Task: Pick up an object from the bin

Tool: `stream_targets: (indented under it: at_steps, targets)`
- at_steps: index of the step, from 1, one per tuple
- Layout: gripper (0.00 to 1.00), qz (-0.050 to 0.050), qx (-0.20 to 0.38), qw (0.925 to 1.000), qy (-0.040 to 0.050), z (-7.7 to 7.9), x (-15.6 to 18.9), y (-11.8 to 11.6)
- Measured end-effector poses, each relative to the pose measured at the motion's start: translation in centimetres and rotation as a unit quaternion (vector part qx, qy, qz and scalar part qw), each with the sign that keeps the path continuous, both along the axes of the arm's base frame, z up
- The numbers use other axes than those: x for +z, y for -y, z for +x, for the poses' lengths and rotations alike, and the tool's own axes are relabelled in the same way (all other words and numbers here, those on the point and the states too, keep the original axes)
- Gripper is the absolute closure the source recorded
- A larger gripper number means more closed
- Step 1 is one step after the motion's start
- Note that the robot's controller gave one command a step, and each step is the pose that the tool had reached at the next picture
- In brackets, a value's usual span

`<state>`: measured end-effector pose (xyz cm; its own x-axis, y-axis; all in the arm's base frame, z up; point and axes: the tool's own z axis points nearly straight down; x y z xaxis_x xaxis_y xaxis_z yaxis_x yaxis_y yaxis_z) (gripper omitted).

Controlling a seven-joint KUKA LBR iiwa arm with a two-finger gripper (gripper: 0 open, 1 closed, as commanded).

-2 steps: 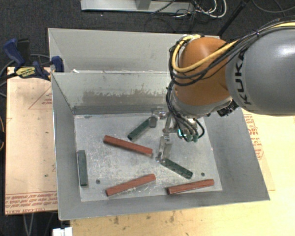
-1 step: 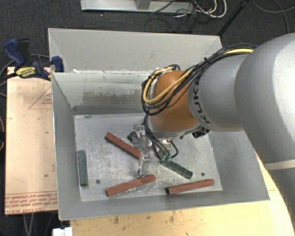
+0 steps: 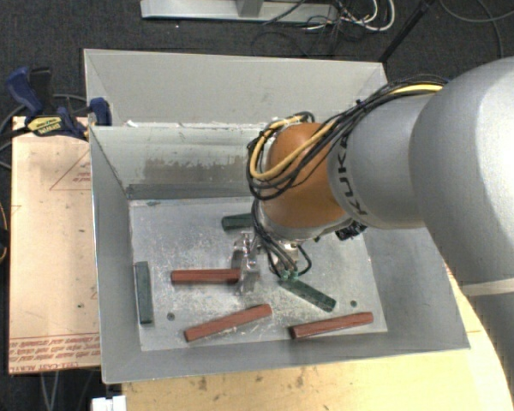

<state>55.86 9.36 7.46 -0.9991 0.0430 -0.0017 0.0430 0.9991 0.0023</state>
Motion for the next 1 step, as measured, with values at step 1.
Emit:
stream_targets:
  at_steps: [1]
  targets:
    - [1.0, -0.001, 0.235, 0.9719, 0.0037, 1.03, 13.72, -2.45]
